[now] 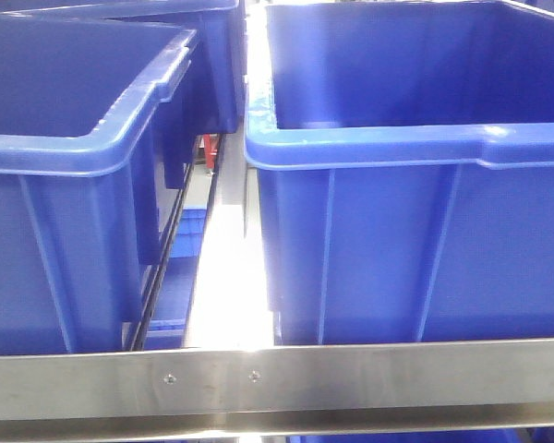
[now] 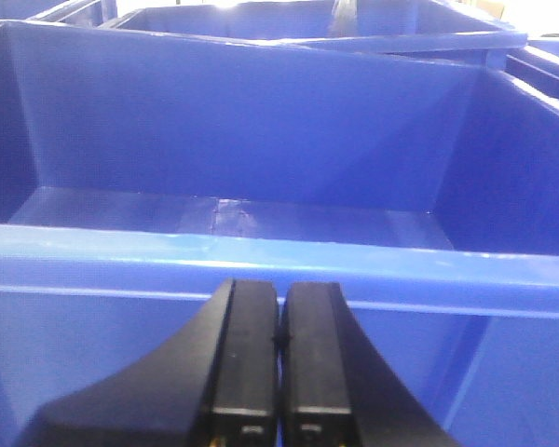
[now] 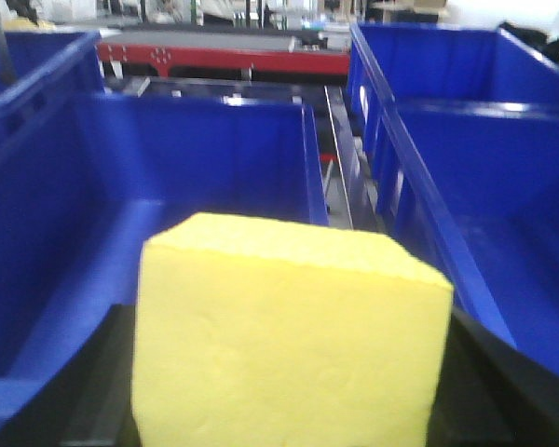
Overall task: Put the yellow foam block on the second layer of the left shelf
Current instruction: 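Move the right gripper into the blue bin and release the cube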
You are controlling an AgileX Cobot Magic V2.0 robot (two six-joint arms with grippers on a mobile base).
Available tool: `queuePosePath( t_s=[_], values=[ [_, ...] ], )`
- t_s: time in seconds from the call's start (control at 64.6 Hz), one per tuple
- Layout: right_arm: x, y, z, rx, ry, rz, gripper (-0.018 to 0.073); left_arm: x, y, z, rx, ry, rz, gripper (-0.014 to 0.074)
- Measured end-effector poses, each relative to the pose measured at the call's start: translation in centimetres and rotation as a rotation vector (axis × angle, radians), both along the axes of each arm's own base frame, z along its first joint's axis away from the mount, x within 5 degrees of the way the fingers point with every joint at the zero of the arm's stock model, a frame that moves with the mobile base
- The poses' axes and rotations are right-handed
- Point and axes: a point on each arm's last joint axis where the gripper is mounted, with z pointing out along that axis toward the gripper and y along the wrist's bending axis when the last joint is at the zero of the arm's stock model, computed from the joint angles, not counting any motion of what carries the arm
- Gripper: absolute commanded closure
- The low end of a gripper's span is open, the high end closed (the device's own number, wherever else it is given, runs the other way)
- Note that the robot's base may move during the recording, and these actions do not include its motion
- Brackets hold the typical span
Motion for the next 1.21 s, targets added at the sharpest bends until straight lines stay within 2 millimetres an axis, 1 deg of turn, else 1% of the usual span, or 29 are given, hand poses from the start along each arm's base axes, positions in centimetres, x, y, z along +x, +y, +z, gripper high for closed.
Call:
queuePosePath(
  t_s=[0.077, 0.124, 0.232, 0.248, 0.34, 0.356, 0.449, 0.464, 0.603, 0.696, 0.758, 0.835, 1.083, 1.207],
  values=[
    [0.8, 0.2, 0.9, -0.001, 0.012, 0.007, 0.0335, 0.0, 0.0, 0.0, 0.0, 0.0, 0.0, 0.046],
    [1.6, 0.5, 1.8, 0.004, 0.037, 0.015, 0.0335, 0.0, 0.0, 0.0, 0.0, 0.0, 0.0, 0.046],
    [4.5, 1.4, 3.3, 0.007, 0.135, 0.03, 0.0335, 0.0, 0.0, 0.0, 0.0, 0.0, 0.0, 0.046],
    [5.3, 1.6, 3.4, 0.006, 0.161, 0.032, 0.0335, 0.0, 0.0, 0.0, 0.0, 0.0, 0.0, 0.046],
    [8.1, 2.5, 4.4, 0.009, 0.241, 0.051, 0.0335, 0.0, 0.0, 0.0, 0.0, 0.0, 0.0, 0.046],
    [8.9, 2.7, 4.4, 0.003, 0.264, 0.055, 0.0335, 0.0, 0.0, 0.0, 0.0, 0.0, 0.0, 0.046],
    [11.9, 3.9, 5.1, -0.013, 0.331, 0.09, 0.0335, 0.0, 0.0, 0.0, 0.0, 0.0, 0.0, 0.046],
    [12.7, 4.3, 5.0, -0.018, 0.353, 0.096, 0.0335, 0.0, 0.0, 0.0, 0.0, 0.0, 0.0, 0.046],
    [17.4, 6.6, 5.1, -0.057, 0.46, 0.14, 0.0335, 0.0, 0.0, 0.0, 0.0, 0.0, 0.0, 0.046],
    [20.4, 7.8, 4.2, -0.08, 0.533, 0.143, 0.0335, 0.0, 0.0, 0.0, 0.0, 0.0, 0.0, 0.046],
    [22.1, 8.5, 3.4, -0.092, 0.575, 0.142, 0.0335, 0.0, 0.0, 0.0, 0.0, 0.0, 0.0, 0.046],
    [24.3, 9.3, 2.0, -0.11, 0.64, 0.139, 0.0335, 0.0, 0.0, 0.0, 0.0, 0.0, 0.0, 0.046],
    [29.8, 11.1, -3.3, -0.153, 0.801, 0.132, 0.0335, 0.0, 0.0, 0.0, 0.0, 0.0, 0.0, 0.046],
    [32.0, 11.8, -5.9, -0.167, 0.855, 0.13, 0.0335, 0.0, 0.0, 0.0, 0.0, 0.0, 0.0, 0.046]
  ],
)
